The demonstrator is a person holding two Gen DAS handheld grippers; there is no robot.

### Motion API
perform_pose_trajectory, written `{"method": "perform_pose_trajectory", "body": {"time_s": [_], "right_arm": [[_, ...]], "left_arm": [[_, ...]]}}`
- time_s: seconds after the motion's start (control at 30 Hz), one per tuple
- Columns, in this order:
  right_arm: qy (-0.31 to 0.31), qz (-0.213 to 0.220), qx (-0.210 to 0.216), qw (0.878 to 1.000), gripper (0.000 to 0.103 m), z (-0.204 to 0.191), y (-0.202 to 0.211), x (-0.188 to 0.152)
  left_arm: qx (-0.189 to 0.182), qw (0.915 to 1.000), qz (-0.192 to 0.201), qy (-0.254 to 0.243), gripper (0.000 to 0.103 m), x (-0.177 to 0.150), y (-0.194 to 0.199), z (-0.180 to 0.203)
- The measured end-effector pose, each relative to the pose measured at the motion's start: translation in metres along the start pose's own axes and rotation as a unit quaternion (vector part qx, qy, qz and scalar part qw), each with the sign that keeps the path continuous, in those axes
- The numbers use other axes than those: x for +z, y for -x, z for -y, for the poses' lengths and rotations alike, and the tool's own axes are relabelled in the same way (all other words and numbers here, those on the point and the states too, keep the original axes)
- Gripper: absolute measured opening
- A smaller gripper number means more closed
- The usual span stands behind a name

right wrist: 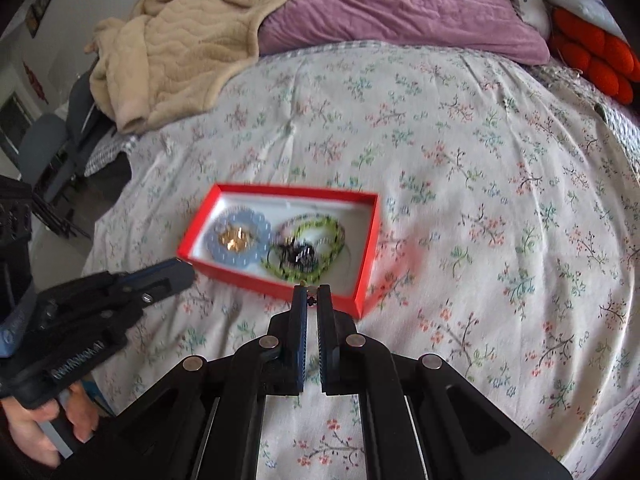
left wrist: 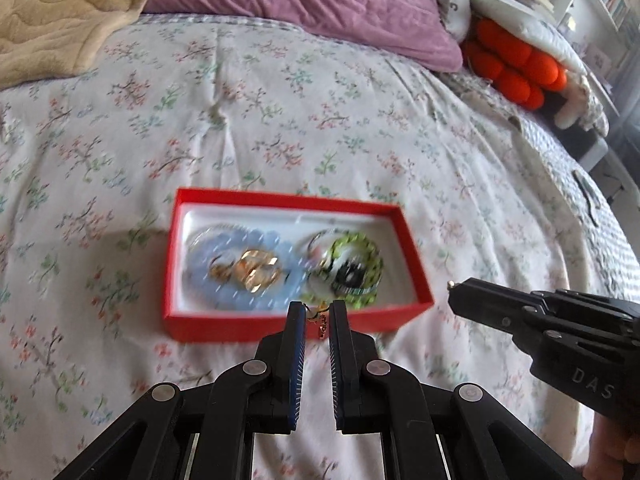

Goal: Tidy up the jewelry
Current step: 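Lower both held earrings into the red box and open both tools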

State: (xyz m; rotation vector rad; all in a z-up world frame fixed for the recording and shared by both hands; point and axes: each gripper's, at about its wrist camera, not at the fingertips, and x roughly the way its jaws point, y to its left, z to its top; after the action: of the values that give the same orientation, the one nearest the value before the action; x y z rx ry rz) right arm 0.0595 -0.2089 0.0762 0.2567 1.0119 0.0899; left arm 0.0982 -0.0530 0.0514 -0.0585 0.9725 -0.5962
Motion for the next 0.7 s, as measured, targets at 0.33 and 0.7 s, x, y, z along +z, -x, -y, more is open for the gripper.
{"method": "perform_pose_trajectory", "body": {"time_s": [0.33, 0.7], "right_arm": [[-0.025, -0.003, 0.005, 1.0, 0.005, 0.013, -0.017, 0.028], [-0.038, -0.026, -0.003, 0.999, 0.005, 0.028, -0.048, 0.04]], "left_arm": [[-0.01, 1.0, 0.0, 0.003, 0.007, 0.024, -0.043, 0.004], [0.002, 0.9998, -0.012, 0.018, 0.009, 0.029, -0.076, -0.007]]}}
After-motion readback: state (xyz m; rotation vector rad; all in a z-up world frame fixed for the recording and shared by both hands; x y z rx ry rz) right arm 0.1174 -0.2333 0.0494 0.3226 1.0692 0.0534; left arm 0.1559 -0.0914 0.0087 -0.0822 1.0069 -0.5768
